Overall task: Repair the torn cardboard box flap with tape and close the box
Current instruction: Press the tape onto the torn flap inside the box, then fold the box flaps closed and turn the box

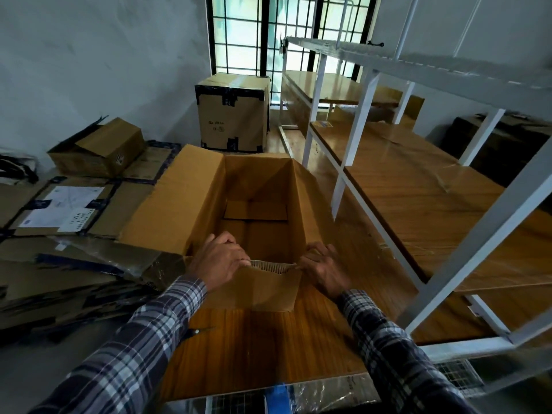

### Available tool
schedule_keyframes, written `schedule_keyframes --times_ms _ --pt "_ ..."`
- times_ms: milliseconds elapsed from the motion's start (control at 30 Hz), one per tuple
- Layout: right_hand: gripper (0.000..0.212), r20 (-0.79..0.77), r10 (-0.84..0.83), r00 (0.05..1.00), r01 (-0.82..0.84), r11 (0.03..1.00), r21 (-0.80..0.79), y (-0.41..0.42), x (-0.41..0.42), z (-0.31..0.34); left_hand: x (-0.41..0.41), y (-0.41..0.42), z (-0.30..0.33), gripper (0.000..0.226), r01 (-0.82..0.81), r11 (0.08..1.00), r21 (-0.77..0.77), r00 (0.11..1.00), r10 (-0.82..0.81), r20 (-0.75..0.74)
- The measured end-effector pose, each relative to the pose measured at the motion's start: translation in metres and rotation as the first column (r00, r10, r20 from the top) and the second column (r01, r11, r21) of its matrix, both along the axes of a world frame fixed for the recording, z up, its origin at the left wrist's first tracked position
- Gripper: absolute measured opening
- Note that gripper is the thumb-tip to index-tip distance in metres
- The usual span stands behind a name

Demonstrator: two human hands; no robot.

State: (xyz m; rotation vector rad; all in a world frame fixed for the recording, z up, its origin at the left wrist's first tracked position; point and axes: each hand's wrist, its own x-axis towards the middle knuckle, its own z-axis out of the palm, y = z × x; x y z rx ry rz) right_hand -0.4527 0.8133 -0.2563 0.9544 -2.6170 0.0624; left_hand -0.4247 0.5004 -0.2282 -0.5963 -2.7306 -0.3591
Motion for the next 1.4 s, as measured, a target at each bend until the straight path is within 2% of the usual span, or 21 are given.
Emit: schedule_keyframes --times_ms 200,300,433,567,667,867,1000,1100,1167,1267,1333,1400 --pt "0.025 -0.094 -0.007 0.996 0.014 0.997 0.072 -0.002 0.011 0.020 0.001 0.008 0.005 0.016 -0.038 0.999 -0.025 0.998 0.039 0.055" --pt "0.028 -0.026 -0.057 0.998 0.060 0.993 0.099 -0.006 0.014 0.016 0.003 0.005 0.004 0.019 -0.069 0.997 -0.035 0.996 0.071 0.058" --pt "0.020 0.009 -0.177 0.984 0.176 0.983 0.046 -0.022 0.021 0.013 0.010 0.001 0.003 0.028 -0.116 0.991 -0.059 0.989 0.121 0.081" --pt "0.050 0.055 -0.269 0.961 0.271 0.962 -0.032 -0.059 0.038 0.019 0.014 -0.017 -0.001 0.033 -0.113 0.993 -0.030 0.988 0.116 0.106" --pt "0.055 0.072 -0.232 0.970 0.232 0.973 0.011 -0.099 0.053 0.023 0.013 -0.026 0.006 0.038 -0.083 0.996 -0.033 0.990 0.086 0.109" --pt "0.046 0.077 -0.320 0.944 0.319 0.947 0.031 -0.173 0.063 0.027 0.000 -0.086 0.030 0.039 -0.113 0.994 -0.009 0.990 0.113 0.087" --pt "0.055 0.105 -0.355 0.929 0.352 0.935 0.044 -0.226 0.061 0.029 -0.012 -0.149 0.035 0.038 -0.164 0.985 -0.052 0.984 0.167 0.068" --pt "0.065 0.147 -0.392 0.908 0.394 0.919 0.015 -0.269 0.059 0.027 -0.018 -0.191 0.031 0.049 -0.135 0.987 -0.083 0.986 0.142 0.091" --pt "0.060 0.166 -0.401 0.901 0.407 0.914 0.002 -0.293 0.060 0.022 -0.024 -0.214 0.022 0.063 -0.085 0.993 -0.087 0.985 0.097 0.141" --pt "0.041 0.183 -0.423 0.887 0.436 0.899 -0.035 -0.316 0.064 0.012 -0.031 -0.245 0.011 0.079 0.003 0.994 -0.106 0.971 0.022 0.239" --pt "0.030 0.155 -0.442 0.883 0.455 0.889 -0.056 -0.314 0.064 0.010 -0.035 -0.258 0.009 0.074 0.050 0.997 -0.058 0.973 -0.035 0.228" --pt "0.027 0.134 -0.423 0.896 0.434 0.898 -0.065 -0.304 0.065 0.011 -0.045 -0.270 0.002 0.058 0.156 0.988 0.023 0.983 -0.157 0.099"
